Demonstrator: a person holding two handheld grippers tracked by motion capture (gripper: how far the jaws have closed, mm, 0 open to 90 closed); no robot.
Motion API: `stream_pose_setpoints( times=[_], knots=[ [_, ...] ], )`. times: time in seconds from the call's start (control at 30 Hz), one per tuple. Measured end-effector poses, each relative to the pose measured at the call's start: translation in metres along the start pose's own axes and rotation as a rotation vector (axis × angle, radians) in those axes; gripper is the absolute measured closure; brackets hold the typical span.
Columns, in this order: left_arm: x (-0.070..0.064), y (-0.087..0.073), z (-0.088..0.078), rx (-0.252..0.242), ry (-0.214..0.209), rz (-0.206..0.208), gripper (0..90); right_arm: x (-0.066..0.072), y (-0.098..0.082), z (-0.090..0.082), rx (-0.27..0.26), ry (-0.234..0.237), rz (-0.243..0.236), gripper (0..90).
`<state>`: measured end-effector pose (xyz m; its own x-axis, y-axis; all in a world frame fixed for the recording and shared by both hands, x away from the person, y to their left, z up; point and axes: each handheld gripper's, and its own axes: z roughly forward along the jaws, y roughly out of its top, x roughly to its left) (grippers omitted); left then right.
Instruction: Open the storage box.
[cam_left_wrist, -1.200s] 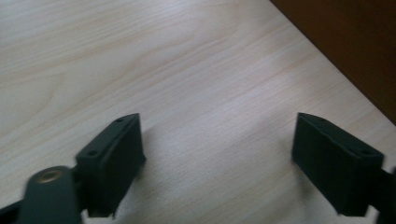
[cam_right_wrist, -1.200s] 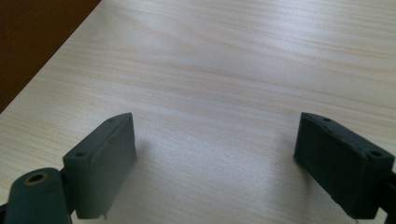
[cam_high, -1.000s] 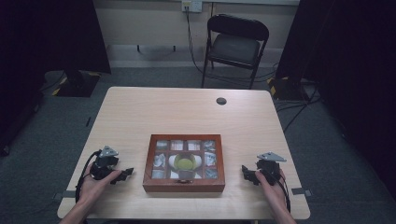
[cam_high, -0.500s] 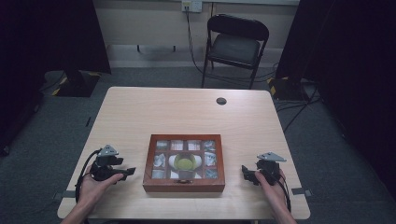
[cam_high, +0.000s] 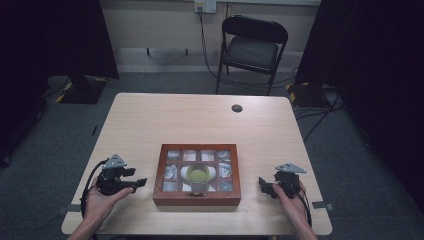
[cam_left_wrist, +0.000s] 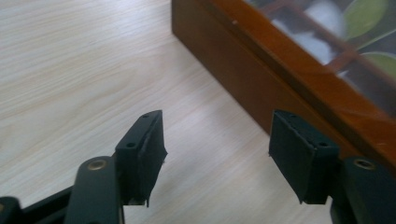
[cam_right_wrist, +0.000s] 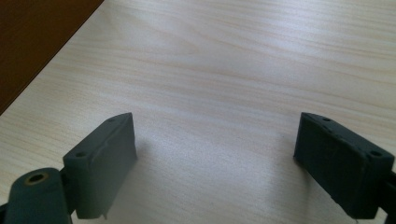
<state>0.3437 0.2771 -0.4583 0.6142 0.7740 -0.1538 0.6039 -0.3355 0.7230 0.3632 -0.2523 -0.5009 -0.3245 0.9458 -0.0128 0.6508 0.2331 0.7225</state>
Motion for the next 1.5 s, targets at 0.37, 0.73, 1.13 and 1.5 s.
stream_pose_setpoints(
  times=[0.37,0.73,1.13,1.5],
  knots=[
    [-0.016,0.007,-0.01,-0.084,-0.073,0.032,43.7,0.0,0.0,0.0,0.0,0.005,-0.004,11.9],
    [-0.032,0.014,-0.007,-0.069,-0.161,0.067,45.3,-0.003,0.001,0.001,-0.001,0.038,-0.033,11.9],
    [-0.063,0.034,0.009,-0.018,-0.234,0.212,40.6,-0.008,0.003,0.004,-0.001,0.08,-0.079,10.8],
    [-0.092,0.068,0.035,-0.01,-0.344,0.254,44.7,-0.011,0.008,0.009,0.005,0.117,-0.113,8.7]
  ],
)
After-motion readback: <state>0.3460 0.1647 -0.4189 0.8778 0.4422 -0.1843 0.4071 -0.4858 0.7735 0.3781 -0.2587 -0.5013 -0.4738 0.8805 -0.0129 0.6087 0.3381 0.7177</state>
